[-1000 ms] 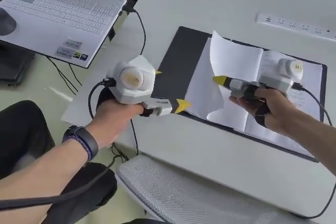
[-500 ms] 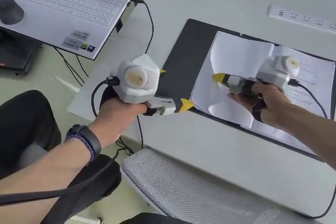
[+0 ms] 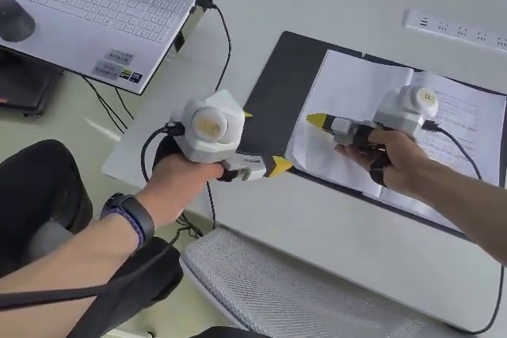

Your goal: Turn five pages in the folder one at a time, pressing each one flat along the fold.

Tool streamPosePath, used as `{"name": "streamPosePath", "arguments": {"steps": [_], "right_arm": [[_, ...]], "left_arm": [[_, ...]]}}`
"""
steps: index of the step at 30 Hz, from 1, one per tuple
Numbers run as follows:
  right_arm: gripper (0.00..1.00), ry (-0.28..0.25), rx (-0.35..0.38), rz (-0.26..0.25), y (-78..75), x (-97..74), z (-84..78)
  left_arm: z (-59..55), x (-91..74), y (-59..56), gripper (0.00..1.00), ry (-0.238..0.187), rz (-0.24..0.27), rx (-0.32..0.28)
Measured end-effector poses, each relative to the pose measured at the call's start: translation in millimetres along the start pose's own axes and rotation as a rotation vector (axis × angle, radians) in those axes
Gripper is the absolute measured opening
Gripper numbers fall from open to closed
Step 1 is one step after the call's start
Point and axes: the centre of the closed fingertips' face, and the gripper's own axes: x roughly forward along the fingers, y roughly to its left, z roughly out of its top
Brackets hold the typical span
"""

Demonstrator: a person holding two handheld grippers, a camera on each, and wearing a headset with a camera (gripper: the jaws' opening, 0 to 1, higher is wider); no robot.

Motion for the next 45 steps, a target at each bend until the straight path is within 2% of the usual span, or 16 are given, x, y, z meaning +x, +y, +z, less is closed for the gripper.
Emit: {"name": "streamPosePath", "arguments": {"steps": [4,9,13,17,20,24,30,39,42,45], "right_arm": [[0.15,-0.010,-0.012,0.006,1.2,-4.5,3.3],[0.17,-0.027,-0.025,0.002,2.1,-15.7,9.8],[0.18,-0.028,-0.065,0.000,1.9,-22.9,15.6],[0.22,-0.022,-0.111,-0.001,9.3,-32.7,18.4],[0.26,-0.048,-0.151,0.013,19.2,-45.0,27.9],[0.29,-0.054,-0.227,-0.002,33.2,-61.3,31.9],[0.32,-0.064,-0.305,-0.030,40.0,-87.0,40.1],[0.32,-0.101,-0.349,-0.061,41.4,-121.3,50.9],[0.32,-0.117,-0.351,-0.071,39.5,-131.3,54.6],[0.32,-0.126,-0.352,-0.077,38.2,-137.4,55.3]], "left_arm": [[-0.1,4.2,-1.3,0.65,0.008,-0.003,0.006],[6.5,12.1,-3.5,0.63,0.003,-0.013,0.003],[12.3,17.8,-5.4,0.62,-0.001,-0.023,0.008],[18.1,23.0,-6.8,0.60,-0.005,-0.031,0.017],[23.0,27.0,-7.2,0.59,-0.010,-0.035,0.023],[27.0,32.3,-6.7,0.58,-0.012,-0.040,0.027],[30.7,42.3,-9.4,0.53,-0.011,-0.055,0.039],[24.2,67.8,-15.6,0.46,0.032,-0.079,0.081],[17.1,77.3,-17.6,0.45,0.055,-0.088,0.088],[3.9,87.4,-17.8,0.43,0.089,-0.082,0.103]]}}
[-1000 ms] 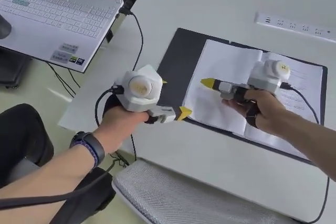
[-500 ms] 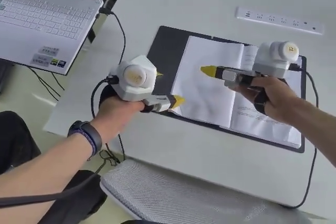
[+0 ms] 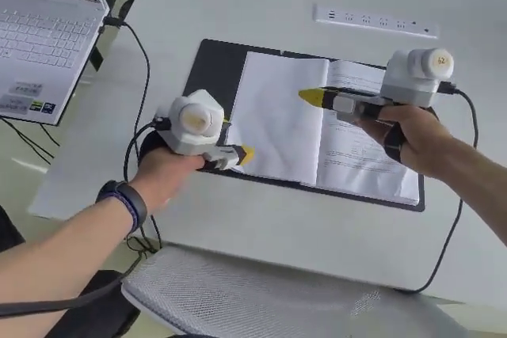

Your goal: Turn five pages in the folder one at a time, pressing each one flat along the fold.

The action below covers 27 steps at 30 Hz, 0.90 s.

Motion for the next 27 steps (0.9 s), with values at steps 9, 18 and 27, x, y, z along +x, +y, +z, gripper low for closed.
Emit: {"name": "streamPosePath", "arguments": {"steps": [9,18,27], "right_arm": [[0.31,-0.007,0.008,-0.019,-10.6,-11.4,-4.7],[0.30,0.011,0.019,-0.019,-18.1,-11.7,-13.7],[0.30,0.044,0.005,-0.003,-22.9,-4.0,-14.1]], "left_arm": [[-27.3,14.3,-2.3,0.42,0.057,0.000,-0.016],[-36.0,15.5,-3.4,0.40,0.068,0.034,0.008],[-34.9,13.7,-4.5,0.40,0.067,0.041,0.013]]}}
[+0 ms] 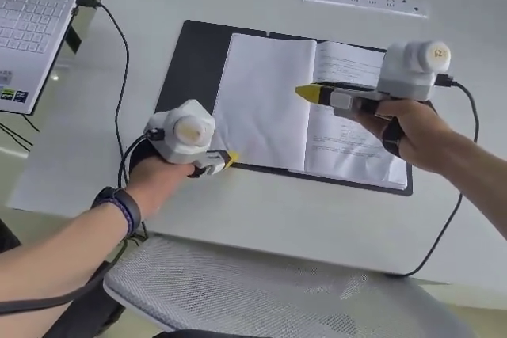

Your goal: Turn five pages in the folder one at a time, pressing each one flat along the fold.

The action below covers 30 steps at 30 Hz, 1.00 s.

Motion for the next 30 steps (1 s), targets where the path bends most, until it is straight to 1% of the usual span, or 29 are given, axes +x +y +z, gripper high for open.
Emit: {"name": "streamPosePath", "arguments": {"steps": [1,2,6,10,13,14,18,22,23,24,25,26,29,30], "right_arm": [[0.29,0.000,0.000,0.002,-3.5,1.1,1.8],[0.28,-0.002,0.001,0.006,-11.8,3.3,4.6],[0.26,0.002,0.014,0.006,-21.6,10.3,9.5],[0.25,-0.003,0.026,0.002,-31.6,17.3,17.4],[0.22,-0.022,0.053,-0.002,-41.0,21.6,21.6],[0.21,-0.023,0.058,-0.002,-43.5,22.8,21.4],[0.17,-0.003,0.087,-0.009,-55.9,29.6,10.8],[0.13,0.035,0.110,-0.012,-66.5,36.2,-6.9],[0.12,0.039,0.108,-0.009,-67.6,37.7,-10.2],[0.10,0.045,0.090,-0.004,-68.5,38.6,-14.6],[0.07,0.048,0.087,-0.001,-69.5,39.5,-17.3],[0.07,0.054,0.093,0.005,-71.0,40.1,-21.1],[0.07,0.057,0.098,0.001,-74.2,40.7,-27.7],[0.04,0.028,0.098,-0.007,-76.3,39.7,-24.6]], "left_arm": [[0.2,-0.2,-0.2,0.40,0.000,-0.001,-0.002],[0.2,-0.3,-0.2,0.40,0.000,-0.001,-0.003],[0.2,-0.7,-0.5,0.40,0.005,-0.004,-0.004],[-0.7,0.8,0.6,0.40,0.005,0.004,-0.011],[-3.1,4.6,3.5,0.40,0.006,0.004,-0.012],[-2.4,3.7,2.8,0.40,0.006,0.003,-0.013],[-3.3,5.5,4.5,0.40,0.008,0.001,-0.012],[-4.0,7.3,6.1,0.40,0.010,0.002,-0.014],[-4.3,7.9,6.7,0.40,0.010,0.002,-0.015],[-4.7,8.0,6.8,0.40,0.010,0.004,-0.016],[-5.0,8.1,6.9,0.40,0.010,0.005,-0.017],[-5.3,8.8,7.4,0.40,0.010,0.006,-0.018],[-6.1,10.6,9.2,0.40,0.011,0.005,-0.017],[-6.4,11.4,9.6,0.40,0.011,0.005,-0.018]]}}
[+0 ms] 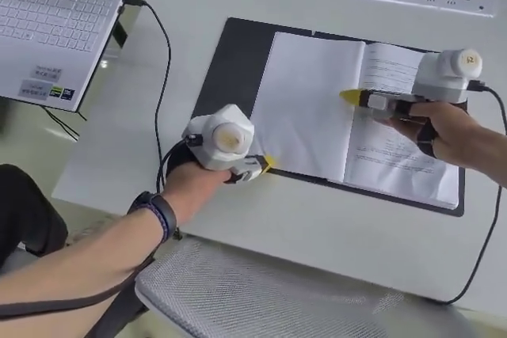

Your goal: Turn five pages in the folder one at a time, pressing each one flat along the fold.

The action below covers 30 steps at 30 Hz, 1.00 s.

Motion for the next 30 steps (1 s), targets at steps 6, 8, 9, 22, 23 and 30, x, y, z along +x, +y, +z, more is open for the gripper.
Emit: {"name": "streamPosePath", "arguments": {"steps": [6,8,9,22,23,30], "right_arm": [[0.00,-0.025,0.006,-0.003,-8.5,-2.9,-0.8],[0.00,-0.025,0.013,0.004,-7.4,-2.1,-0.4],[0.00,-0.023,0.014,0.009,-10.8,-1.1,0.2],[0.00,-0.043,0.055,0.024,-24.0,11.5,22.0],[0.00,-0.030,0.047,0.027,-25.6,13.3,23.8],[0.00,-0.105,0.150,0.021,-52.7,19.3,46.9]], "left_arm": [[2.9,-5.0,-4.6,0.40,0.010,0.001,0.012],[3.3,-6.1,-5.5,0.40,0.008,0.001,0.014],[3.6,-6.8,-5.9,0.40,0.007,0.001,0.013],[6.1,-12.1,-9.7,0.40,0.011,-0.001,0.009],[6.4,-12.7,-9.9,0.40,0.011,-0.003,0.009],[7.3,-14.2,-11.2,0.39,0.008,0.000,0.009]]}}
